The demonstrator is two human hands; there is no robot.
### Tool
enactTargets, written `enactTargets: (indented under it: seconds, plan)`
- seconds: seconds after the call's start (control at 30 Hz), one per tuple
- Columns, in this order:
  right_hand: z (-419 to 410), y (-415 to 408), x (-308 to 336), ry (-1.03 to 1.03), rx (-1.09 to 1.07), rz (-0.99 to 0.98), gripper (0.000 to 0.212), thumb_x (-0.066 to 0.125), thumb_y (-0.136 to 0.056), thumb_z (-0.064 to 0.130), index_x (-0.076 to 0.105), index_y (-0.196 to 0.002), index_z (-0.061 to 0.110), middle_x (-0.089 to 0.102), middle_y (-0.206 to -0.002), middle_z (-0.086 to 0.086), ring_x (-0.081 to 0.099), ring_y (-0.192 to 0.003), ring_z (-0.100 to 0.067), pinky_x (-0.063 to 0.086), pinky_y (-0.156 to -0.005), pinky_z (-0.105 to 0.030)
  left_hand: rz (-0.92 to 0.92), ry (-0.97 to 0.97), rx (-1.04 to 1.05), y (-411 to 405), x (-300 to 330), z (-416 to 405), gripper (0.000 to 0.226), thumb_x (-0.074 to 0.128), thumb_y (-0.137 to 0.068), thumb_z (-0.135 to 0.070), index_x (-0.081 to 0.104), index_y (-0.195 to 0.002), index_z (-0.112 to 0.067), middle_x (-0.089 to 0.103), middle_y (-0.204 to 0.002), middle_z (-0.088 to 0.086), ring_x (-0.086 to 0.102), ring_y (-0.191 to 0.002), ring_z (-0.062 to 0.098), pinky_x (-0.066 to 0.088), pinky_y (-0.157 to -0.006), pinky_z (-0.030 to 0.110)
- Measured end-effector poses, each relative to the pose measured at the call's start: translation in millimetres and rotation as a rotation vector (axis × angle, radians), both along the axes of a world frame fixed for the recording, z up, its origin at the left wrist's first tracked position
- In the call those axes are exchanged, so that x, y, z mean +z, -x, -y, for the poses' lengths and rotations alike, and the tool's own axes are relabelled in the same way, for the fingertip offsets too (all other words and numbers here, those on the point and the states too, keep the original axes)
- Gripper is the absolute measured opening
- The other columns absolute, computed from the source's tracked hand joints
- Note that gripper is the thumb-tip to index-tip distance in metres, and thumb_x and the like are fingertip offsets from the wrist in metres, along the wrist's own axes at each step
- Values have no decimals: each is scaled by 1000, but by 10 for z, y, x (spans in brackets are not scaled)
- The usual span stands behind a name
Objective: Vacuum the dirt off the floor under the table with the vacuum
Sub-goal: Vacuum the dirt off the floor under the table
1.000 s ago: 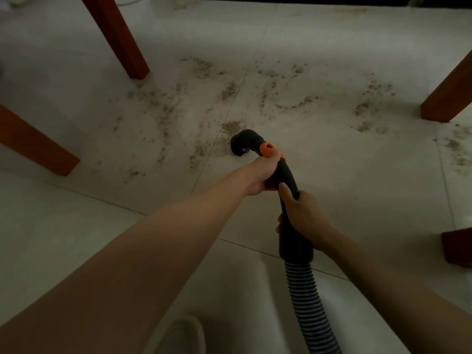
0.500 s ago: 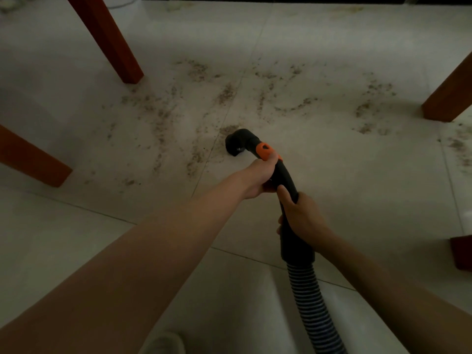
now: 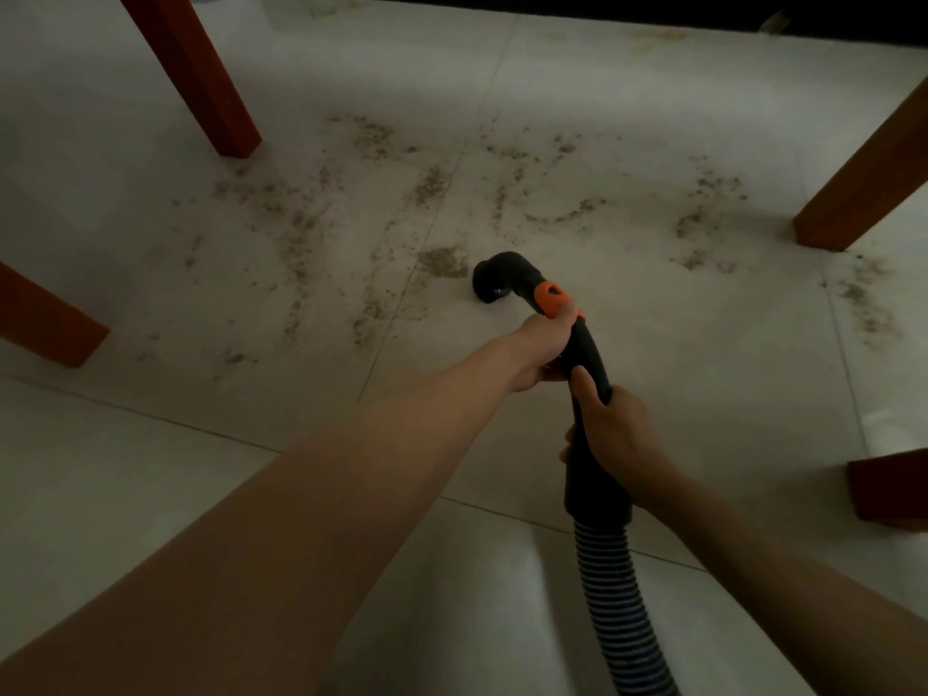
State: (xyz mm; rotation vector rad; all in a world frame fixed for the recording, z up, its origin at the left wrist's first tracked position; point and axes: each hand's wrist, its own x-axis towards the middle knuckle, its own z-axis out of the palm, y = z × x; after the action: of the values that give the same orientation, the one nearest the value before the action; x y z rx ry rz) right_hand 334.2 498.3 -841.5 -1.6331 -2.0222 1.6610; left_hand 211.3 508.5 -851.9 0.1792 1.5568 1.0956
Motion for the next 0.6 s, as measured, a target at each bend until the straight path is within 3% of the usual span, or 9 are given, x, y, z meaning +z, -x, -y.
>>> enactTargets:
  seconds: [0.17, 0.3, 0.37, 0.5, 0.6]
  plan:
    - [25, 145, -5, 15, -75, -4, 47, 36, -99, 45, 54, -87, 3, 60, -67, -11, 60, -50, -19, 51, -46, -25, -63, 1, -16, 114, -69, -106, 57, 33, -98, -47, 41, -133, -2, 53, -127, 14, 53, -109, 27, 48, -66, 27]
    - [36, 311, -9, 62, -138, -30, 48, 37, -99, 46, 54, -86, 3, 60, -68, -11, 62, -55, -22, 54, -56, -32, -124, 1, -33, 233, -115, -165, 62, 38, -95, -51, 44, -130, 0, 54, -128, 16, 54, -114, 30, 51, -91, 40]
    - [31, 375, -16, 89, -150, -53, 46, 37, -99, 46, 53, -83, 5, 60, -67, -10, 62, -54, -22, 54, -56, -33, -135, 3, -36, 292, -143, -174, 62, 40, -95, -51, 45, -129, 1, 54, -127, 16, 54, -114, 31, 48, -96, 43]
    - [1, 449, -2, 114, -135, -44, 49, 38, -99, 45, 55, -88, 1, 60, -64, -10, 61, -45, -18, 50, -43, -25, -126, -4, -34, 408, -206, -183, 60, 40, -95, -49, 44, -130, 0, 53, -128, 15, 55, -113, 31, 49, -95, 41]
    - [1, 477, 17, 162, -125, -45, 56, 38, -98, 47, 57, -99, -6, 61, -65, -12, 62, -44, -19, 51, -43, -26, -112, -22, -17, 478, -219, -133, 59, 40, -96, -47, 43, -131, 0, 52, -129, 15, 54, -114, 30, 52, -86, 35]
